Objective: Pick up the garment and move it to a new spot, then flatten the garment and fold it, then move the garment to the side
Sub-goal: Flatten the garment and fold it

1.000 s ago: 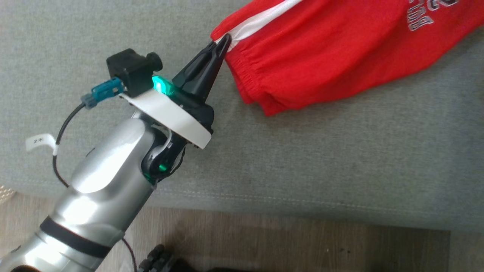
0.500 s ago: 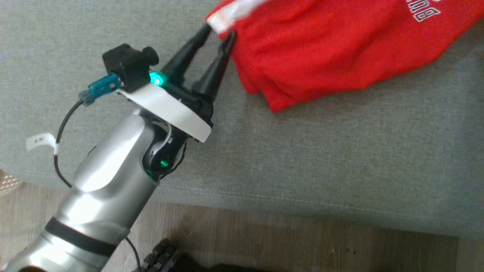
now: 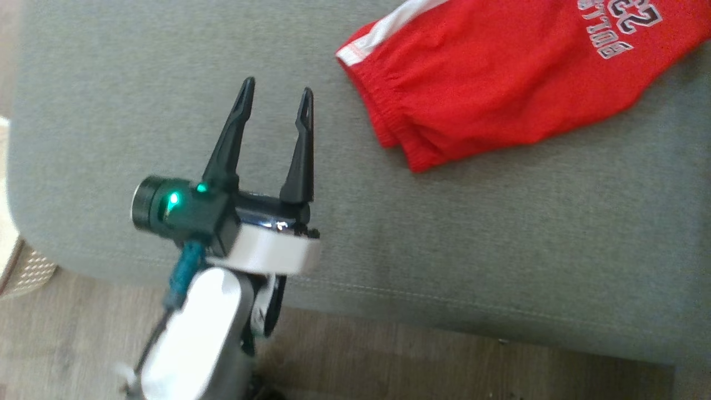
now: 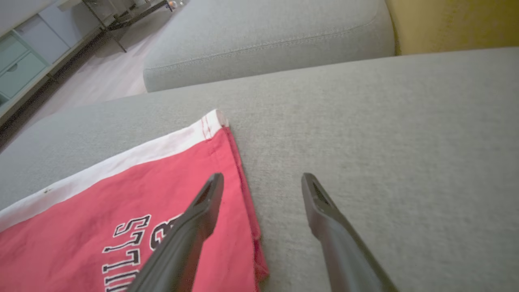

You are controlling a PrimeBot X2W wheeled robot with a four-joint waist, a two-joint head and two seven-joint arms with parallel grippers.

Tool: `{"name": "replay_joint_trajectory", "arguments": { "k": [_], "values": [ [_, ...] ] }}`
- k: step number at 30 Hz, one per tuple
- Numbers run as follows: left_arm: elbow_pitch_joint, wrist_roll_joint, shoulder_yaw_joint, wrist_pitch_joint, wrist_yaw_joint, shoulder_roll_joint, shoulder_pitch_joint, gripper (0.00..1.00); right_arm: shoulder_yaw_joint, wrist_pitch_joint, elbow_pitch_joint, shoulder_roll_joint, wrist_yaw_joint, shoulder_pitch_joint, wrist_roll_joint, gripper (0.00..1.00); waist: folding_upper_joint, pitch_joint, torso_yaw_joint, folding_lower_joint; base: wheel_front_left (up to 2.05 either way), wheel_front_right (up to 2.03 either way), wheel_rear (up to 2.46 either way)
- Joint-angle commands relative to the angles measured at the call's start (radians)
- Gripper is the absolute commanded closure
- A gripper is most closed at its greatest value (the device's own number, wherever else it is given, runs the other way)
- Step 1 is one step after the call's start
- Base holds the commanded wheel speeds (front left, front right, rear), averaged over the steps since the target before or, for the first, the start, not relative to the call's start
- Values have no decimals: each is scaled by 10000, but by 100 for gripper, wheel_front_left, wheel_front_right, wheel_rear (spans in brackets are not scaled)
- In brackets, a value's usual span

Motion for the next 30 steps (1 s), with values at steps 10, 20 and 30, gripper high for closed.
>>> {"name": "replay_joint_trajectory", "arguments": {
  "k": [10,20,30],
  "values": [
    [-1355,1702,-145,-51,861,-256,1032,0,685,169,1240,-3,35,-374,-1087,0,0,-87,923,0,0,0,0],
    [-1117,1743,-57,-51,1017,-300,1228,0,1238,1337,2263,352,35,-357,-681,100,0,-355,958,0,0,0,0],
    [-913,2016,58,-51,967,30,1150,0,870,-14,1766,73,35,-249,-228,100,0,-758,-218,0,0,0,0]
  ]
}}
